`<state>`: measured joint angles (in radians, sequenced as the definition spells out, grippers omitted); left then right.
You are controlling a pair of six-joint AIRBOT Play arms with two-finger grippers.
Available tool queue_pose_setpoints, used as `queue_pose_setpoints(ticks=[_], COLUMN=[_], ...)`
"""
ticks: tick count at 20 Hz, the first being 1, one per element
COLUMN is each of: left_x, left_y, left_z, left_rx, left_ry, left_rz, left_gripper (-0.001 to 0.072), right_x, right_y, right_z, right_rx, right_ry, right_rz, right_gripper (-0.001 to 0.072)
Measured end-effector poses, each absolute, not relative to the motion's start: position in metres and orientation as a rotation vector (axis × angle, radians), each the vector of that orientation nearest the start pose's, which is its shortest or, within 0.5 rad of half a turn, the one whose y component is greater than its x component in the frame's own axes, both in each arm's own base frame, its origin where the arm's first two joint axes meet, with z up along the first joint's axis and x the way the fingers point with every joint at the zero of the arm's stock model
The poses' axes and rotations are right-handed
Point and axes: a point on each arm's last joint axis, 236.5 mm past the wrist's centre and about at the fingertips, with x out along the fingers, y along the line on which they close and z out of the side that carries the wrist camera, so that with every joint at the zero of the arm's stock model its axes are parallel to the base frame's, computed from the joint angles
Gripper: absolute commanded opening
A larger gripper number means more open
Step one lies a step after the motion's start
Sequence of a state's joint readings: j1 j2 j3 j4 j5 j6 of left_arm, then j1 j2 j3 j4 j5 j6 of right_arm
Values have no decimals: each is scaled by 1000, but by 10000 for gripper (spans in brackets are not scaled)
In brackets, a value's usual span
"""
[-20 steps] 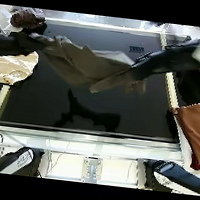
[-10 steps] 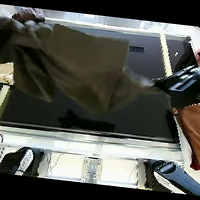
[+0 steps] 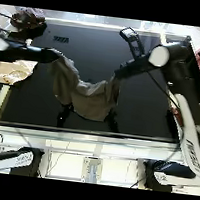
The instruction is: Fold the shirts.
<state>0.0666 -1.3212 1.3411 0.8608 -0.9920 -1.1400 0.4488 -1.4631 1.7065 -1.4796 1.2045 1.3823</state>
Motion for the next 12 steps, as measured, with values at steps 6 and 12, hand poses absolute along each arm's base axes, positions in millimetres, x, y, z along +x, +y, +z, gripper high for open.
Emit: queue_pose_setpoints(ticks=[6,12], left_x=[540,522], left_y=[-89,8], left_z=[69,157], left_rx=[-316,-363], left_ry=[715,544], left_rz=[-327,-187], left_gripper=[647,395], right_x=[552,534], right_y=[190,27], right_z=[152,212], right_rx=[-149,-84], right_ry=[627,714], right_rz=[335,56], right_gripper=[387,387])
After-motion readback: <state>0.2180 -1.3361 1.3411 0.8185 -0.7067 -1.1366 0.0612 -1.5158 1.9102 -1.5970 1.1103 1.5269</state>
